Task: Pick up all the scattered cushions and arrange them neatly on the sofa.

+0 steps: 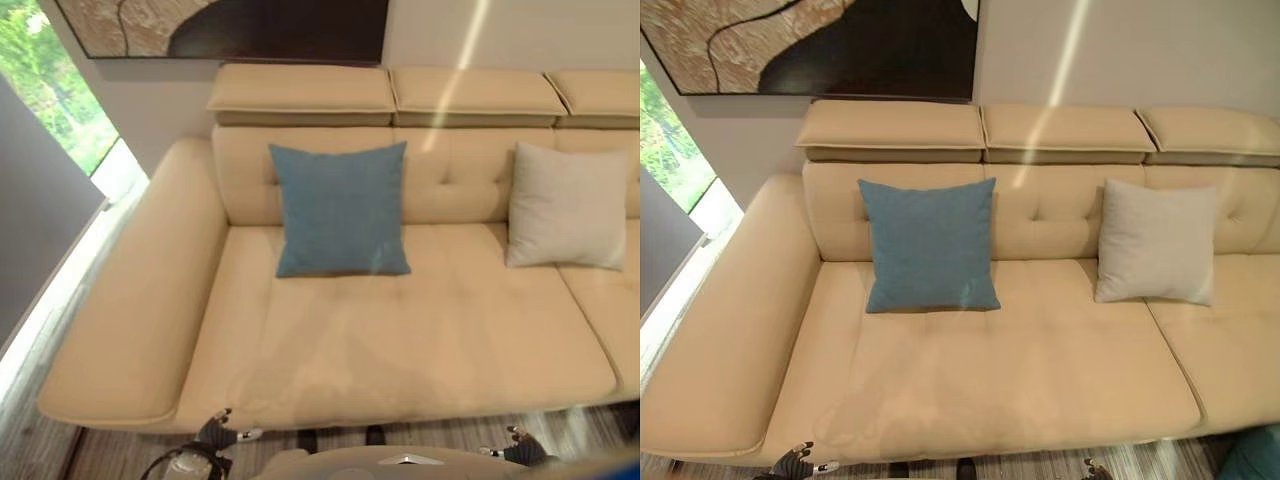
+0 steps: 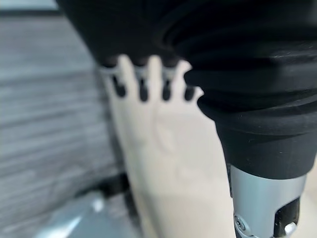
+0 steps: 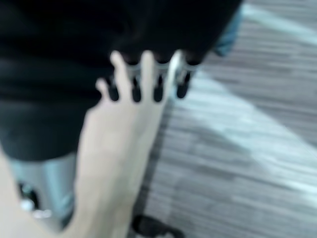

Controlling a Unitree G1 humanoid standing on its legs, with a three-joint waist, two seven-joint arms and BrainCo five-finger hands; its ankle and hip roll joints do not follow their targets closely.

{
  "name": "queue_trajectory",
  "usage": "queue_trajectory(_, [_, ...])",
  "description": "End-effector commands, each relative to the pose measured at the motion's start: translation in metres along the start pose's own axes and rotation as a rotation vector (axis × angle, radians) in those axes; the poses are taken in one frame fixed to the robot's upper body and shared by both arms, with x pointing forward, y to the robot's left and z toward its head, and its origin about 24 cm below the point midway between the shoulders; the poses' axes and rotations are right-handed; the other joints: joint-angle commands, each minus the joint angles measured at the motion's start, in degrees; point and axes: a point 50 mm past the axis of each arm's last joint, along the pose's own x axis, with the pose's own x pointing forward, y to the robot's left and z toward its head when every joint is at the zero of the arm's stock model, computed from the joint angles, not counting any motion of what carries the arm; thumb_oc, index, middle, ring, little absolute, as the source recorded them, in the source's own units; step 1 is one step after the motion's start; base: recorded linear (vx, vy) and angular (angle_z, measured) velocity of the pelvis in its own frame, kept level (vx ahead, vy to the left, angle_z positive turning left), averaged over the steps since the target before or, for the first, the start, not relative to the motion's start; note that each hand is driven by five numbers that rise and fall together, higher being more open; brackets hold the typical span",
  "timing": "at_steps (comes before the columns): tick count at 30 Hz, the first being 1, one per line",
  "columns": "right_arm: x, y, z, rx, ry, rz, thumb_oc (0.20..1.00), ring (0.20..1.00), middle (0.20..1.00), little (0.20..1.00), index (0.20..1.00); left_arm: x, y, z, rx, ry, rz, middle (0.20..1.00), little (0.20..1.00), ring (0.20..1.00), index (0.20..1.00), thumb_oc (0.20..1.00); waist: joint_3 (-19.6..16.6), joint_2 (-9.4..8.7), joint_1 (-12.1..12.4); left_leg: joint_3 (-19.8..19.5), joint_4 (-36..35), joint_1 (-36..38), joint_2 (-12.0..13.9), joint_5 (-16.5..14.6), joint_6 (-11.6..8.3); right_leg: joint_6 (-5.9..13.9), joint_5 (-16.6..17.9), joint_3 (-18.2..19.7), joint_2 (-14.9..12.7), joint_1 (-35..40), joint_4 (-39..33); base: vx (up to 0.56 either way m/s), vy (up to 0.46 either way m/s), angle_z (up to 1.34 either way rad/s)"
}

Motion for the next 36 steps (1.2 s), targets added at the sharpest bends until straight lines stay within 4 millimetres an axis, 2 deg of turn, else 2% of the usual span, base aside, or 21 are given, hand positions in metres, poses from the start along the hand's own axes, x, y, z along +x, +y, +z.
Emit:
queue_trajectory(1, [0.005,-0.031,0.020,-0.003,-0.049,-0.084,1.000,1.000,1.000,1.000,1.000,0.006,0.004,0.030,-0.013,-0.097,0.034,1.000,1.000,1.000,1.000,1.000,1.3,1.00,0.4,-6.2,4.3,0.6,-0.3,-5.7,-1.49,7.71,-0.6,-0.1,-1.8,-2.4,6.0,-0.08,0.165,-0.74])
queue_trajectory(2, [0.005,-0.031,0.020,-0.003,-0.049,-0.084,1.000,1.000,1.000,1.000,1.000,0.006,0.004,0.030,-0.013,-0.097,0.034,1.000,1.000,1.000,1.000,1.000,1.3,1.00,0.4,-6.2,4.3,0.6,-0.3,-5.7,-1.49,7.71,-0.6,-0.1,-1.8,-2.4,6.0,-0.12,0.265,-0.92])
queue_trajectory(3, [0.005,-0.034,0.021,0.017,-0.039,-0.093,1.000,1.000,1.000,1.000,1.000,0.007,0.003,0.033,-0.008,-0.100,0.029,1.000,1.000,1.000,1.000,1.000,1.2,1.42,-0.1,-5.6,2.4,1.5,-0.6,-6.9,-0.57,8.65,0.4,2.2,-2.2,-3.8,5.8,-0.17,0.317,-0.77])
queue_trajectory(6, [0.007,-0.034,0.031,0.055,-0.057,-0.105,1.000,1.000,1.000,1.000,1.000,0.008,0.005,0.043,0.033,-0.139,0.037,1.000,1.000,1.000,1.000,1.000,2.3,1.14,-0.3,-2.9,1.2,1.3,-2.5,-7.1,0.89,11.72,4.7,5.4,-3.8,-8.4,5.5,-0.25,0.346,-0.95])
queue_trajectory(7, [0.008,-0.031,0.035,0.069,-0.065,-0.100,1.000,1.000,1.000,1.000,1.000,0.008,0.008,0.048,0.046,-0.151,0.044,1.000,1.000,1.000,1.000,1.000,2.7,0.85,-0.4,-1.5,0.8,1.1,-2.9,-7.1,1.09,12.81,6.2,5.8,-4.3,-9.8,4.9,-0.15,0.182,-1.45])
queue_trajectory(8, [0.008,-0.031,0.035,0.069,-0.065,-0.100,1.000,1.000,1.000,1.000,1.000,0.008,0.008,0.048,0.046,-0.151,0.044,1.000,1.000,1.000,1.000,1.000,2.7,0.85,-0.4,-1.4,0.8,1.1,-2.9,-7.1,1.09,12.81,6.2,5.8,-4.3,-9.8,4.9,-0.31,0.201,-1.49])
queue_trajectory(10, [0.009,-0.025,0.042,0.093,-0.081,-0.093,1.000,1.000,1.000,1.000,1.000,0.010,0.014,0.058,0.060,-0.173,0.063,1.000,1.000,1.000,1.000,1.000,3.8,0.44,-0.7,1.3,0.6,0.1,-3.2,-6.6,1.44,13.48,8.2,4.4,-4.9,-12.9,4.6,-0.30,0.156,-0.85])
queue_trajectory(12, [0.009,-0.020,0.039,0.092,-0.070,-0.080,1.000,1.000,1.000,1.000,1.000,0.010,0.019,0.067,0.066,-0.194,0.069,1.000,1.000,1.000,1.000,1.000,4.3,1.37,0.4,4.5,0.2,-1.3,-2.6,-5.2,2.23,10.23,3.7,-6.0,-6.0,-12.1,9.1,-0.28,0.189,-0.94])
queue_trajectory(16, [0.008,-0.017,0.032,0.095,-0.041,-0.077,1.000,1.000,1.000,1.000,1.000,0.010,0.017,0.061,0.093,-0.167,0.051,1.000,1.000,1.000,1.000,1.000,2.9,2.30,2.4,9.2,-1.2,-0.7,-1.5,-3.8,3.30,7.57,-4.0,-14.3,-5.1,-6.5,16.9,-0.16,0.117,-0.92])
queue_trajectory(17, [0.008,-0.017,0.032,0.095,-0.041,-0.077,1.000,1.000,1.000,1.000,1.000,0.010,0.017,0.062,0.093,-0.167,0.051,1.000,1.000,1.000,1.000,1.000,2.9,2.29,2.4,9.2,-1.3,-0.8,-1.5,-3.7,3.31,7.56,-3.9,-14.2,-5.1,-6.6,16.9,-0.09,0.037,-0.97])
queue_trajectory(20, [0.008,-0.011,0.031,0.096,-0.039,-0.066,1.000,1.000,1.000,1.000,1.000,0.010,0.014,0.054,0.100,-0.143,0.038,1.000,1.000,1.000,1.000,1.000,1.5,2.07,4.5,14.0,-1.1,-1.3,-0.6,-3.5,3.47,7.20,-7.6,-19.9,-5.8,-1.7,19.2,-0.13,-0.011,-1.05])
queue_trajectory(21, [0.008,-0.011,0.031,0.097,-0.037,-0.064,1.000,1.000,1.000,1.000,1.000,0.010,0.014,0.054,0.104,-0.140,0.036,1.000,1.000,1.000,1.000,1.000,1.2,1.88,5.1,15.3,-1.0,-1.6,-0.4,-3.6,3.51,7.38,-7.6,-20.6,-5.8,-0.7,18.7,-0.15,-0.099,-1.03])
queue_trajectory(22, [0.008,-0.008,0.036,0.095,-0.054,-0.065,1.000,1.000,1.000,1.000,1.000,0.010,0.007,0.055,0.110,-0.152,0.020,1.000,1.000,1.000,1.000,1.000,0.6,0.91,6.0,18.3,-0.2,-2.8,-0.4,-3.2,3.03,8.01,-7.7,-20.8,-5.6,2.3,12.6,-0.11,-0.141,-1.27])
queue_trajectory(26, [0.008,-0.005,0.036,0.099,-0.055,-0.058,1.000,1.000,1.000,1.000,1.000,0.010,-0.001,0.056,0.114,-0.155,0.000,1.000,1.000,1.000,1.000,1.000,0.9,0.63,5.8,19.6,2.5,-4.0,0.6,-2.7,2.28,7.56,-7.1,-17.1,-3.5,3.8,6.9,-0.06,-0.136,-1.00])
queue_trajectory(28, [0.007,-0.005,0.037,0.111,-0.068,-0.065,1.000,1.000,1.000,1.000,1.000,0.011,-0.011,0.070,0.127,-0.200,-0.026,1.000,1.000,1.000,1.000,1.000,2.7,0.62,4.9,17.3,6.5,-6.6,1.9,-2.3,1.22,6.62,-6.0,-14.8,-2.5,3.7,4.9,-0.16,-0.135,-0.18])
queue_trajectory(30, [0.007,-0.006,0.041,0.130,-0.085,-0.072,1.000,1.000,1.000,1.000,1.000,0.011,-0.018,0.079,0.127,-0.231,-0.036,1.000,1.000,1.000,1.000,1.000,3.9,0.74,4.9,10.9,7.3,-7.7,0.9,-2.3,0.38,6.10,-5.3,-13.2,-2.2,2.6,5.7,-0.12,-0.022,-0.40])
queue_trajectory(31, [0.007,-0.006,0.041,0.130,-0.085,-0.072,1.000,1.000,1.000,1.000,1.000,0.011,-0.018,0.079,0.127,-0.231,-0.036,1.000,1.000,1.000,1.000,1.000,3.8,0.74,4.9,10.8,7.2,-7.9,0.9,-2.2,0.38,6.09,-5.2,-13.2,-2.2,2.4,5.6,-0.09,-0.015,-0.96])
queue_trajectory(32, [0.007,-0.005,0.040,0.136,-0.084,-0.075,1.000,1.000,1.000,1.000,1.000,0.011,-0.024,0.080,0.112,-0.233,-0.041,1.000,1.000,1.000,1.000,1.000,4.4,0.77,5.1,3.0,7.1,-7.9,-1.2,-2.8,-0.13,6.02,-4.6,-11.1,-1.7,1.4,6.2,-0.06,0.004,-0.98])
queue_trajectory(33, [0.007,-0.006,0.038,0.141,-0.078,-0.080,1.000,1.000,1.000,1.000,1.000,0.011,-0.026,0.078,0.087,-0.223,-0.037,1.000,1.000,1.000,1.000,1.000,4.8,0.83,5.5,-1.2,7.5,-7.6,-2.4,-3.4,-0.31,6.13,-4.1,-9.3,-1.5,1.1,6.4,-0.07,0.020,-0.75])
queue_trajectory(35, [0.007,-0.006,0.037,0.150,-0.071,-0.082,1.000,1.000,1.000,1.000,1.000,0.012,-0.028,0.074,0.055,-0.201,-0.033,1.000,1.000,1.000,1.000,1.000,4.2,1.14,5.2,-5.0,6.1,-6.7,-3.5,-3.8,0.01,6.38,-3.5,-6.7,-1.2,0.4,5.9,-0.01,0.061,-1.03])
queue_trajectory(36, [0.007,-0.006,0.032,0.148,-0.054,-0.083,1.000,1.000,1.000,1.000,1.000,0.012,-0.030,0.070,0.052,-0.187,-0.038,1.000,1.000,1.000,1.000,1.000,3.8,1.50,5.0,-4.6,4.3,-5.5,-3.3,-4.0,0.25,6.45,-3.3,-5.6,-0.9,0.5,5.6,0.02,0.103,-1.37])
